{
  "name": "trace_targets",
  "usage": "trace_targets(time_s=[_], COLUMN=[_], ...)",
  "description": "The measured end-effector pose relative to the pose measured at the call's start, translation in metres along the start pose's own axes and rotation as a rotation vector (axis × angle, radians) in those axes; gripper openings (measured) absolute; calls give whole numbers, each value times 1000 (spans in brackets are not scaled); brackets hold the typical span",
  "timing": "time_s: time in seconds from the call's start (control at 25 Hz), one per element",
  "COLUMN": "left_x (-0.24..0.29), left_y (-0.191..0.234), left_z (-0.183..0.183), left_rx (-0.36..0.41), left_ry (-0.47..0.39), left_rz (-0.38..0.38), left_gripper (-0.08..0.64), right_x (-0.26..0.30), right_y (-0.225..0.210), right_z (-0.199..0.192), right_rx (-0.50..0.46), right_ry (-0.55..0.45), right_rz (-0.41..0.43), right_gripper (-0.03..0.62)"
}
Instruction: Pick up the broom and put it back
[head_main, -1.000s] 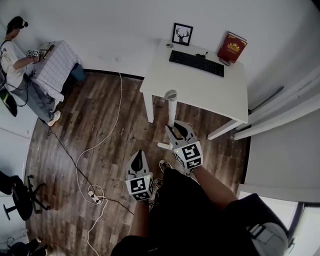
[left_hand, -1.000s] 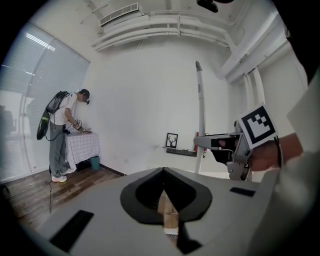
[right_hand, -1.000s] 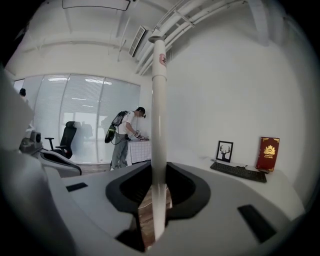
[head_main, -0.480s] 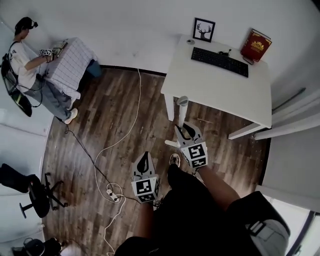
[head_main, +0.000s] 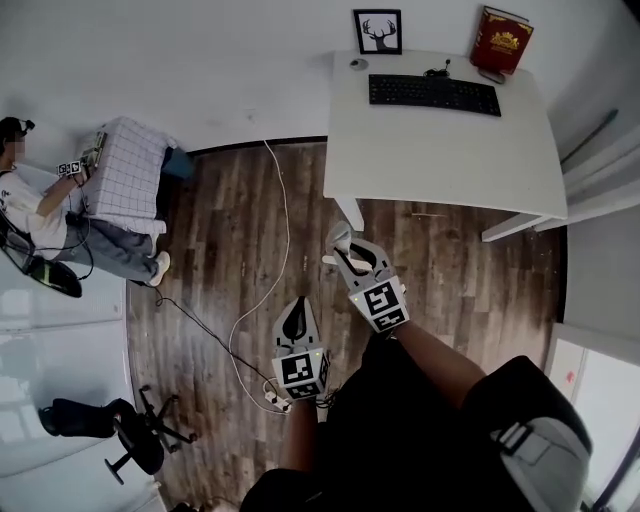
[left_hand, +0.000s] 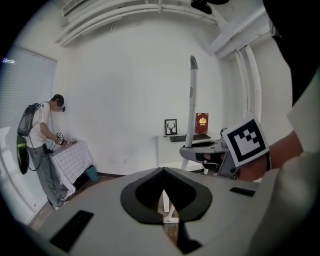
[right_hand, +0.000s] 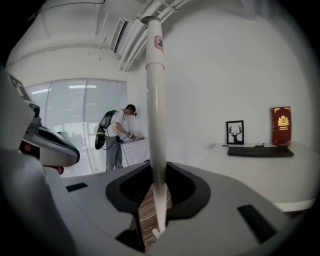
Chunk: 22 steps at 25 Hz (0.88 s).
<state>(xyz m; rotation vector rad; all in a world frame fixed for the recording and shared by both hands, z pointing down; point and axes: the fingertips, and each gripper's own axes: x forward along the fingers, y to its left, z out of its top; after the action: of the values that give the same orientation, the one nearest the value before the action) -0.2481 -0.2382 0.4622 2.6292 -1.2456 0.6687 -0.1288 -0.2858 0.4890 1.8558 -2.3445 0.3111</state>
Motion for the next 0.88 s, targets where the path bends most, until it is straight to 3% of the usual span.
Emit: trace_targets(time_s=[0.2, 0.36, 0.56, 0.88], left_x=[34, 56, 90, 105], left_y=[13, 8, -21, -88], left_z=[5, 3, 2, -14], left_rx=[8, 61, 165, 284], left_ry=[8, 38, 27, 15], left_rz=[-54, -185, -417, -761], left_gripper=[0, 0, 0, 1], right_x=[16, 12, -15, -116], right_y=[-15, -26, -54, -80], right_z=[-4, -11, -28, -46], right_rx=[10, 48, 92, 129], right_ry=[17, 26, 51, 47], right_rz=[-37, -118, -316, -704], right_gripper=[101, 101, 101, 101])
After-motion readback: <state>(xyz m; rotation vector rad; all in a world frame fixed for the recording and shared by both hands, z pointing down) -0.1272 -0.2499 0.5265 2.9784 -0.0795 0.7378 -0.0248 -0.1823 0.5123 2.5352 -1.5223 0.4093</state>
